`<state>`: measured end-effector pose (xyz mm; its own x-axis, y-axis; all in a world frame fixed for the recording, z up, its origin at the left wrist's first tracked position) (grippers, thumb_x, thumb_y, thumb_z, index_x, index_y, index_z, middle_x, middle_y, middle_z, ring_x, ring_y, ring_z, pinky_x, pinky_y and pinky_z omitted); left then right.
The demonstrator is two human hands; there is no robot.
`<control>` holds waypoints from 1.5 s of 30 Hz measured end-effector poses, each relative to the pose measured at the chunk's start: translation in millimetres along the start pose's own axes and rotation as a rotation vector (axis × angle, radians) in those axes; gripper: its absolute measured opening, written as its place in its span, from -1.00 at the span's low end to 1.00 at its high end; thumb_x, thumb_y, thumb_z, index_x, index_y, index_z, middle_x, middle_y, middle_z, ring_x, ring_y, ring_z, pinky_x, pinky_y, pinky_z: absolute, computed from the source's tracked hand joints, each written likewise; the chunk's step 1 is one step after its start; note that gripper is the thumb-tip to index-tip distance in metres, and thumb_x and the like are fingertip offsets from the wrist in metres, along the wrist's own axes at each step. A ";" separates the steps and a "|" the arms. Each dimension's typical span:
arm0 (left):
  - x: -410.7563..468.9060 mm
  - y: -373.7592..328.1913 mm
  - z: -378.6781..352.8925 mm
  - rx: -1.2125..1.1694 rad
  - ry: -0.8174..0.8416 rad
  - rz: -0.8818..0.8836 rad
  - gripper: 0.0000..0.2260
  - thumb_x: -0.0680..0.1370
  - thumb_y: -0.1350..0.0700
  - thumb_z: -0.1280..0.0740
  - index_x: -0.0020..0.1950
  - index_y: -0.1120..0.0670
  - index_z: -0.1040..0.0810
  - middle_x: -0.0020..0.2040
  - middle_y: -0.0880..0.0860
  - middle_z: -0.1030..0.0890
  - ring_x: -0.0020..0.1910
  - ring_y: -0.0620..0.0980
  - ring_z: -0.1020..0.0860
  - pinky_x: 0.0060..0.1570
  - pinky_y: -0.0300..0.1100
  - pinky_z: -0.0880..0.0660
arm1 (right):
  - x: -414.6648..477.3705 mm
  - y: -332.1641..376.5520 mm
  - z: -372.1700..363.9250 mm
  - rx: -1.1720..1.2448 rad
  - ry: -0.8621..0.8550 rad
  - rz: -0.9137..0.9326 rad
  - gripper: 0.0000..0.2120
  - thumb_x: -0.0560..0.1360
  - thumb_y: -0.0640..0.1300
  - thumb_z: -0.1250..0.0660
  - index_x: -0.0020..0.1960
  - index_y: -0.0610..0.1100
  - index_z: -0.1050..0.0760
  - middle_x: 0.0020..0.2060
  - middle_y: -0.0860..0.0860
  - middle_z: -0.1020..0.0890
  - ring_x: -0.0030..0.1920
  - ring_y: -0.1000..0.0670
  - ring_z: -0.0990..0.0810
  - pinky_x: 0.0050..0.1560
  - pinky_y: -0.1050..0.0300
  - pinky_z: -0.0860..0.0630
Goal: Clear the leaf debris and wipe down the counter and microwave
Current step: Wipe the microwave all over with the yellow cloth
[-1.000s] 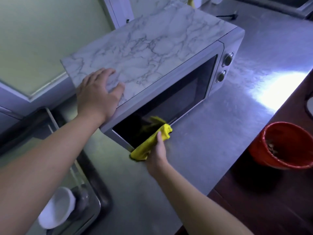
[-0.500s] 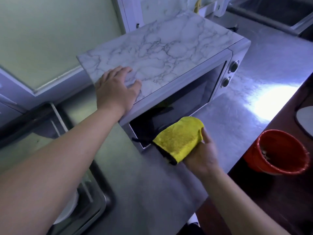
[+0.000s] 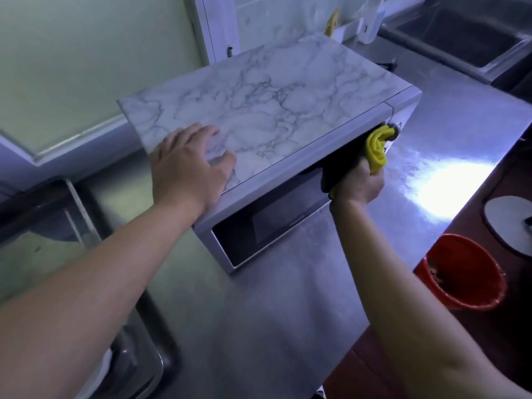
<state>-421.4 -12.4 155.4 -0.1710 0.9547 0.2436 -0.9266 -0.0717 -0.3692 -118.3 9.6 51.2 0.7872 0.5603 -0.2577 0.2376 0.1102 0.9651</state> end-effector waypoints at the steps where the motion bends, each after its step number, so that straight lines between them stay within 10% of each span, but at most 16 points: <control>1: -0.1 0.0 -0.5 0.003 -0.001 -0.001 -0.53 0.51 -0.24 -0.19 0.40 -0.16 -0.44 0.50 -0.10 -0.38 0.50 0.01 -0.25 0.49 -0.02 -0.11 | -9.0 -10.2 0.7 -0.006 -0.008 -0.007 -0.50 0.29 0.08 -0.23 0.14 -0.04 -0.66 -0.02 -0.02 -0.70 -0.02 -0.05 -0.59 0.15 0.01 -0.52; 16: 1.3 -1.6 -1.3 0.033 0.025 -0.022 -0.53 0.54 -0.21 -0.15 0.43 -0.14 -0.40 0.49 -0.12 -0.36 0.49 0.01 -0.24 0.47 -0.01 -0.11 | -218.2 -165.2 31.8 0.070 0.250 -0.304 -0.94 0.28 -0.17 -0.23 -0.33 -0.13 -0.46 -0.50 0.17 -0.38 -0.51 0.19 -0.31 -0.48 0.32 -0.33; 24: 2.1 -3.1 -0.7 0.034 0.031 -0.043 -0.54 0.54 -0.19 -0.13 0.42 -0.11 -0.40 0.45 -0.07 -0.40 0.44 0.02 -0.28 0.44 -0.03 -0.11 | -220.5 -169.6 56.9 -0.009 0.504 -0.503 -0.96 0.22 -0.09 -0.30 -0.38 -0.04 -0.52 -0.38 0.02 -0.55 -0.24 -0.03 -0.54 -0.18 0.08 -0.50; 36: 4.5 -1.4 -4.3 0.053 0.023 -0.068 -0.51 0.54 -0.20 -0.10 0.42 -0.06 -0.40 0.45 0.00 -0.41 0.44 0.08 -0.28 0.43 0.03 -0.12 | -29.7 17.6 4.7 0.144 0.266 -0.016 -0.54 0.45 0.07 -0.35 0.32 0.00 -0.53 0.09 0.06 -0.65 0.00 0.02 -0.61 -0.04 0.14 -0.57; 45: 1.5 -4.7 -1.1 0.066 0.028 -0.079 -0.53 0.56 -0.18 -0.10 0.43 -0.05 -0.39 0.44 0.01 -0.41 0.43 0.10 -0.28 0.43 0.04 -0.12 | -61.7 -21.4 4.8 0.254 0.170 -0.059 -0.78 0.48 -0.26 -0.26 0.06 -0.14 -0.60 -0.16 -0.01 -0.60 -0.13 -0.04 -0.53 -0.27 0.28 -0.49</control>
<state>-416.9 -10.3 156.5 -0.0882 0.9656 0.2444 -0.9569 -0.0140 -0.2901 -169.2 -31.3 46.2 0.6663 0.6908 -0.2809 0.4316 -0.0501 0.9007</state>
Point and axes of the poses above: each hand's wrist, its own x-axis towards the middle knuckle, its own z-axis out of the back of the hand, y = z × x, the point moved 6 cm from there along x, towards the middle knuckle
